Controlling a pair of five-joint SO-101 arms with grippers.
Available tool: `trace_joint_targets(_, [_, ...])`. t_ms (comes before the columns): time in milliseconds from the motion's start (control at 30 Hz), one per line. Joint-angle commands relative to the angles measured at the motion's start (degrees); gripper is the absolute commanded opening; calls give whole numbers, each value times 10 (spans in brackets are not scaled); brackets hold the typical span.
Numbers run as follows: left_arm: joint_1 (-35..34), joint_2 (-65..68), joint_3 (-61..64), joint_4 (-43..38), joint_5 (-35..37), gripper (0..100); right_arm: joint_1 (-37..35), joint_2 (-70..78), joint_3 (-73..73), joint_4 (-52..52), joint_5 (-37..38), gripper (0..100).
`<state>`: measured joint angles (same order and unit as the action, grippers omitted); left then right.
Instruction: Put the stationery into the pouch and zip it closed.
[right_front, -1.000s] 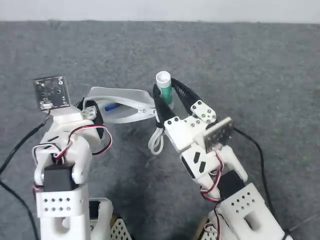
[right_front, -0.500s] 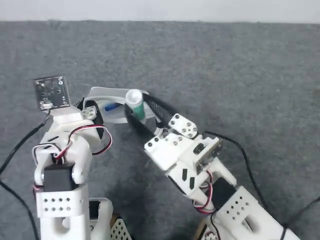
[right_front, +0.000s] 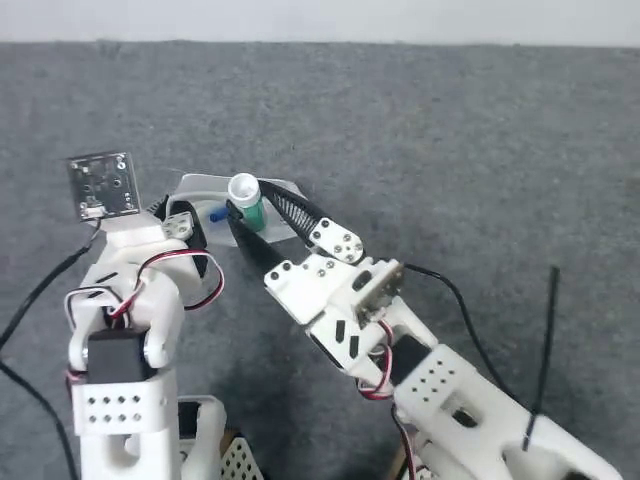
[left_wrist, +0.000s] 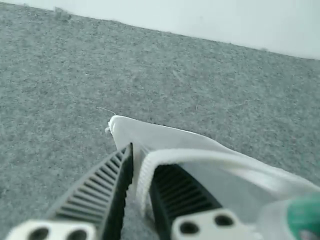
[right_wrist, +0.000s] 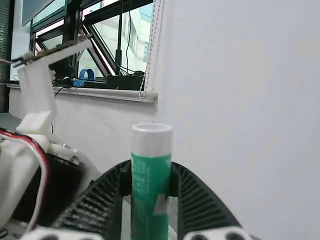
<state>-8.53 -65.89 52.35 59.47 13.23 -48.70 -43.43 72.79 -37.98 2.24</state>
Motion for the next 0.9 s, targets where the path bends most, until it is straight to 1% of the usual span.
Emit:
trace_joint_targets(0, [4,4,-15,-13,-4,12,15,43,-25,-58,11,6])
trace_joint_targets(200, [4,4,-10,-13,-4,12,33,126,-29,-129,11,6])
trace_joint_targets(267, [4,4,-10,-13,-4,12,35,152,-39,-134,18,6])
trace_joint_targets(467, [4,4,-7,-13,-4,12,31,225,-55,-138,106,6])
trace_joint_targets(667, [3,4,-7,-13,-4,12,31,235,-47,-135,144,6])
trace_joint_targets(867, [3,4,-7,-13,-4,12,31,233,-25,-135,144,6])
